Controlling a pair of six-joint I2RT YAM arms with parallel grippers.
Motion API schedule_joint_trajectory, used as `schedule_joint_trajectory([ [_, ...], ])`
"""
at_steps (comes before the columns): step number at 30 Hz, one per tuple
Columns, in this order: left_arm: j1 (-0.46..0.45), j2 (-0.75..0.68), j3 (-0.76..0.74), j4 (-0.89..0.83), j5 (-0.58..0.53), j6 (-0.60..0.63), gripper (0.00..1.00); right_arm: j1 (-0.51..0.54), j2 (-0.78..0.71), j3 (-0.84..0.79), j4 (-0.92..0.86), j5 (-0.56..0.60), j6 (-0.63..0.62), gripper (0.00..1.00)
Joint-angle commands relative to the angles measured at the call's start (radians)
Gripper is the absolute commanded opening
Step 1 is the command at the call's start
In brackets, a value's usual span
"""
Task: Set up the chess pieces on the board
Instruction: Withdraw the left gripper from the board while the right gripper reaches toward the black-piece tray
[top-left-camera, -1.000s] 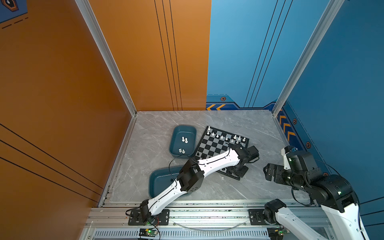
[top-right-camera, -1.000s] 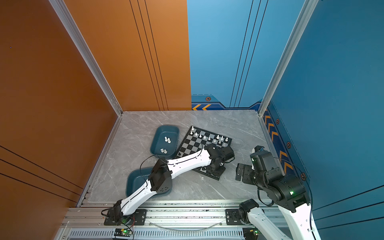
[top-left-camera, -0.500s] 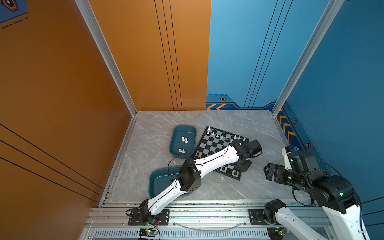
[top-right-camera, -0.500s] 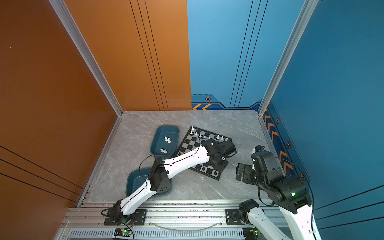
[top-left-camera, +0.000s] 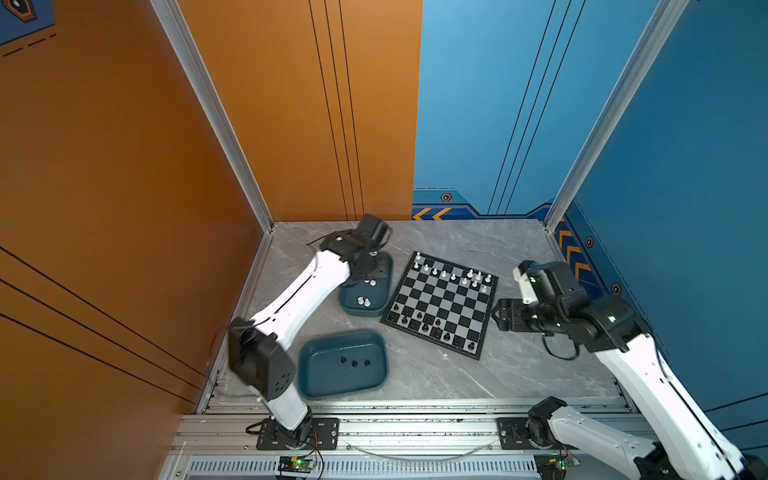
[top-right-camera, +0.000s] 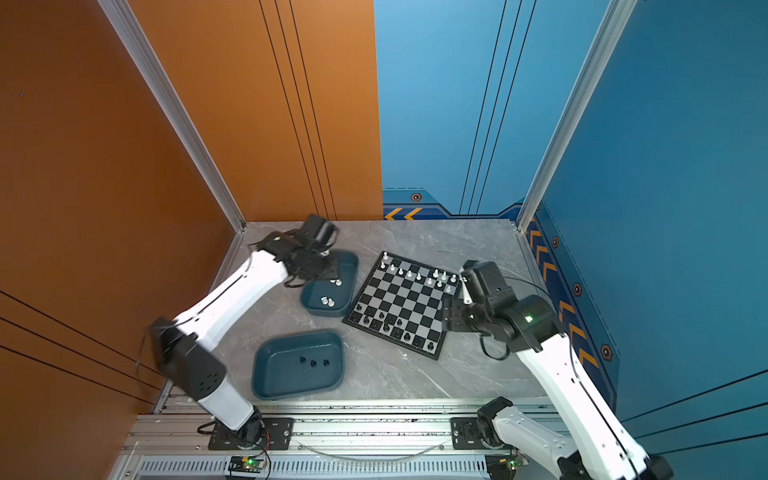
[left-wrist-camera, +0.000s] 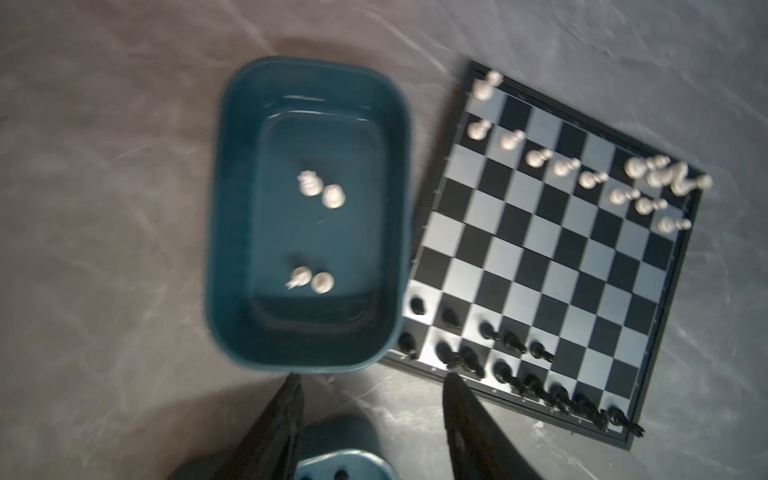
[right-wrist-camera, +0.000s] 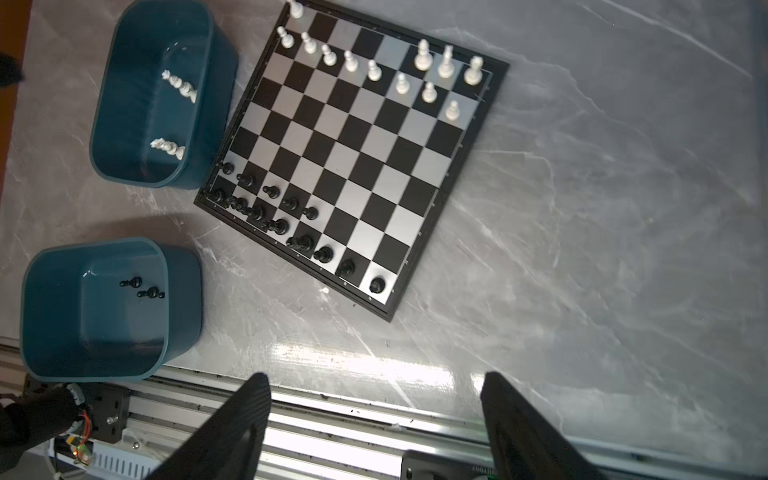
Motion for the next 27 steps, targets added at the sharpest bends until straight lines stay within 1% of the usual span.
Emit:
schedule_joint_trajectory([
  [1,0.064,-0.170,-0.214,0.052,0.049,-0.064,0.57,0.133,0.170,0.100,0.125,0.075,-0.007,0.79],
  [2,0.095,-0.226,-0.272,0.051,0.053,-0.068,0.57,0.180,0.242,0.143,0.132,0.073,-0.014,0.78],
  [5,0.185,-0.381,-0.433,0.038,0.063,-0.094,0.57,0.280,0.425,0.259,0.146,0.064,-0.045,0.72],
  [9,0.312,-0.553,-0.588,0.001,0.081,-0.117,0.59,0.337,0.595,0.371,0.178,0.035,-0.071,0.61],
  [11,0.377,-0.609,-0.640,-0.012,0.094,-0.121,0.62,0.357,0.661,0.411,0.206,0.002,-0.092,0.53],
  [12,0.407,-0.620,-0.656,-0.012,0.108,-0.120,0.63,0.368,0.685,0.423,0.217,-0.010,-0.100,0.51],
  [13,0.440,-0.619,-0.671,-0.003,0.130,-0.115,0.63,0.378,0.712,0.435,0.229,-0.029,-0.113,0.51],
  [16,0.516,-0.560,-0.693,0.050,0.197,-0.098,0.62,0.409,0.785,0.455,0.264,-0.073,-0.153,0.48],
  [19,0.558,-0.476,-0.673,0.106,0.243,-0.084,0.60,0.445,0.867,0.531,0.275,-0.099,-0.193,0.48],
  [24,0.606,-0.400,-0.607,0.141,0.248,-0.061,0.60,0.506,1.009,0.664,0.262,-0.099,-0.263,0.49],
  [27,0.670,-0.395,-0.598,0.141,0.264,-0.049,0.60,0.534,1.081,0.713,0.266,-0.104,-0.273,0.50],
])
